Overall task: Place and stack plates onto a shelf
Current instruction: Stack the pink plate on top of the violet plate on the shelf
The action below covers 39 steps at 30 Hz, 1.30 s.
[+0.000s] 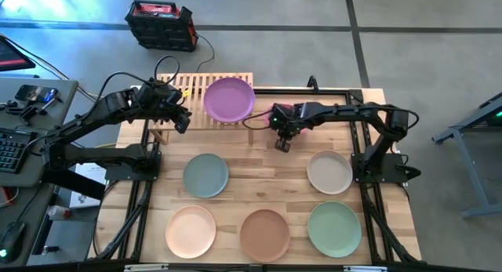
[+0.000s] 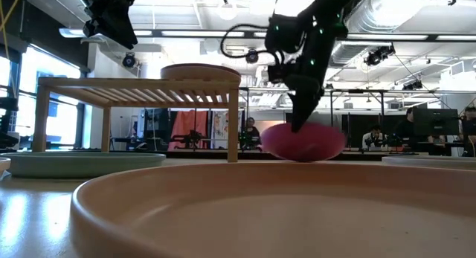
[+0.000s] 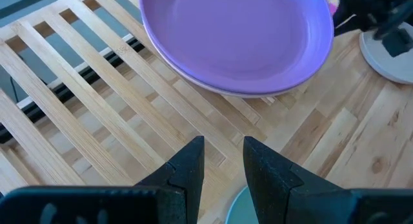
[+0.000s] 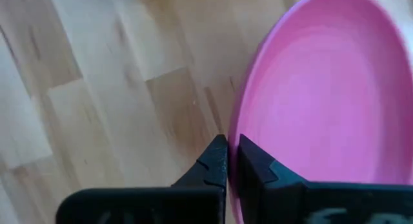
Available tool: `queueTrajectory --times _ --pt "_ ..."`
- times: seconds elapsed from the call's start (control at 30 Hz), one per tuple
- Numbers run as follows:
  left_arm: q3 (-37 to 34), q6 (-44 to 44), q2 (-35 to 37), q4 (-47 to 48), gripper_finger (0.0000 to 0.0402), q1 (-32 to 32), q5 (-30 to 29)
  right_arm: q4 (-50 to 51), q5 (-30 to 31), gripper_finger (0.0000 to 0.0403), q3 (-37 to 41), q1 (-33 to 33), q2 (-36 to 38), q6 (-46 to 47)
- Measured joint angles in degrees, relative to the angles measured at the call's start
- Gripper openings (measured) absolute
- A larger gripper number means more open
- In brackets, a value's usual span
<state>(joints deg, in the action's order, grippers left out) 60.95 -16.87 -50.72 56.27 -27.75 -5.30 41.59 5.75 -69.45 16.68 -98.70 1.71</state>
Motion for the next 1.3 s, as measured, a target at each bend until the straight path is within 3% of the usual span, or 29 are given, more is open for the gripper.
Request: queueTrajectory --times 0.4,0.57,0.73,1.03,1.3 --pt "0.0 1.01 0.0 0.04 0.0097 0.0 0.04 12.68 7.42 0.0 -12.87 -2.18 0.0 9.97" --pt "0.0 0.95 0.0 0.09 0.0097 0.0 0.99 17.55 13.93 0.0 -18.27 -1.66 0.02 8.74" --pt "0.0 0.44 0.0 0.09 0.0097 0.01 2.75 18.66 16.32 0.0 -24.79 -0.22 0.02 5.53" --pt "0.0 -1.95 0.0 0.07 0.0097 0.01 2.75 14.65 20.4 0.0 -35.33 1.34 0.07 -11.53" --pt "0.0 -3.94 0.0 0.07 0.0097 0.0 2.75 6.12 19.34 0.0 -38.28 1.62 0.09 -29.76"
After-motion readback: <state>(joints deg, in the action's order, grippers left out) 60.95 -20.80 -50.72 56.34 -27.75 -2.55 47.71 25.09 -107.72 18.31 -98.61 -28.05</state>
